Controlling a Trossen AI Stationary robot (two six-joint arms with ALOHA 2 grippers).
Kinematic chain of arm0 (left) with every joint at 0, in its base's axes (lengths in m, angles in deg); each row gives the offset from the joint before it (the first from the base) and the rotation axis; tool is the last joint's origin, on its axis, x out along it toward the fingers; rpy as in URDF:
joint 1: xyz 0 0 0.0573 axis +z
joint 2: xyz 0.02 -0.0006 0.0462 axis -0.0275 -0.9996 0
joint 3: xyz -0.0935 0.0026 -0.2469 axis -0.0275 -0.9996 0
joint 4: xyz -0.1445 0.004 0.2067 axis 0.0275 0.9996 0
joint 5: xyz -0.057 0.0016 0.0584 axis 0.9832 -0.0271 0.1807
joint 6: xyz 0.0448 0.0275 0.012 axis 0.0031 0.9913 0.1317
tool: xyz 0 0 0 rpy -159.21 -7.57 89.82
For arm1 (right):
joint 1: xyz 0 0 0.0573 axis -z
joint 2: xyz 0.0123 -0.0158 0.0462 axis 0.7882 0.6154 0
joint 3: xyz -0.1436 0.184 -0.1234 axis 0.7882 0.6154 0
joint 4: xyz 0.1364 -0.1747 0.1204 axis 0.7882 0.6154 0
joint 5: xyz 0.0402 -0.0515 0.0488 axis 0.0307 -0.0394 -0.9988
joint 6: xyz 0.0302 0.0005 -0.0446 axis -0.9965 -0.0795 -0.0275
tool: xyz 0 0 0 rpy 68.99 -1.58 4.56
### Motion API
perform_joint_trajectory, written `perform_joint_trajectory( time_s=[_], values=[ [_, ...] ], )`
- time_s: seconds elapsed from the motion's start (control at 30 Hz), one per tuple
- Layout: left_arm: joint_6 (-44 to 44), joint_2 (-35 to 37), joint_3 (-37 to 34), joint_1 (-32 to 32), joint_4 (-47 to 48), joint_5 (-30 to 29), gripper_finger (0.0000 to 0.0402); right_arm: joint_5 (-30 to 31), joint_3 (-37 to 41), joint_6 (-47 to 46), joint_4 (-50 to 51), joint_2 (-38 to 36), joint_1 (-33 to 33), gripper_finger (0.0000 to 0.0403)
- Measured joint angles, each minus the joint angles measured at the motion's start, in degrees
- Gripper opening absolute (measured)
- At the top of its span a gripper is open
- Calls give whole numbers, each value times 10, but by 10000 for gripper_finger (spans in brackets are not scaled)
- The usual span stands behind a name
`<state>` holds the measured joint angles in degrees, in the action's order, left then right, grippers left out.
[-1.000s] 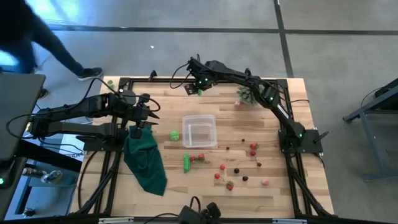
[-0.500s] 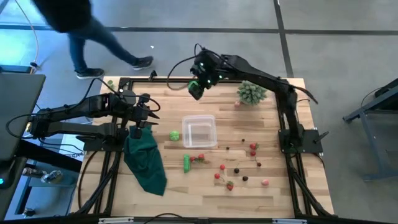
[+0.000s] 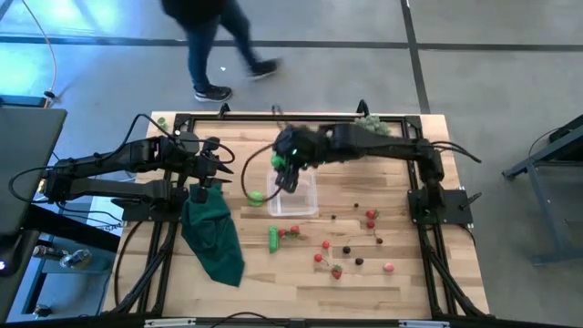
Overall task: Pick and placing Produce into tupperware
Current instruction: Put the avocado into the transparent bin
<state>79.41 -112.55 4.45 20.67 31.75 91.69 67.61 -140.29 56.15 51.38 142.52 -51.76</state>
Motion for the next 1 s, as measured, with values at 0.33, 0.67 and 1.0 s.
perform_joint_trajectory(
  time_s=[0.33, 0.67, 1.0],
  values=[
    [0, 0, 0, 0, 0, 0, 106, -102, 198, -13, -92, 33, 25, 223],
    [0, 0, 0, 0, 0, 0, 106, -170, 364, -28, -262, 33, 61, 223],
    [0, 0, 0, 0, 0, 0, 106, -186, 390, -7, -294, 40, 69, 223]
  ],
)
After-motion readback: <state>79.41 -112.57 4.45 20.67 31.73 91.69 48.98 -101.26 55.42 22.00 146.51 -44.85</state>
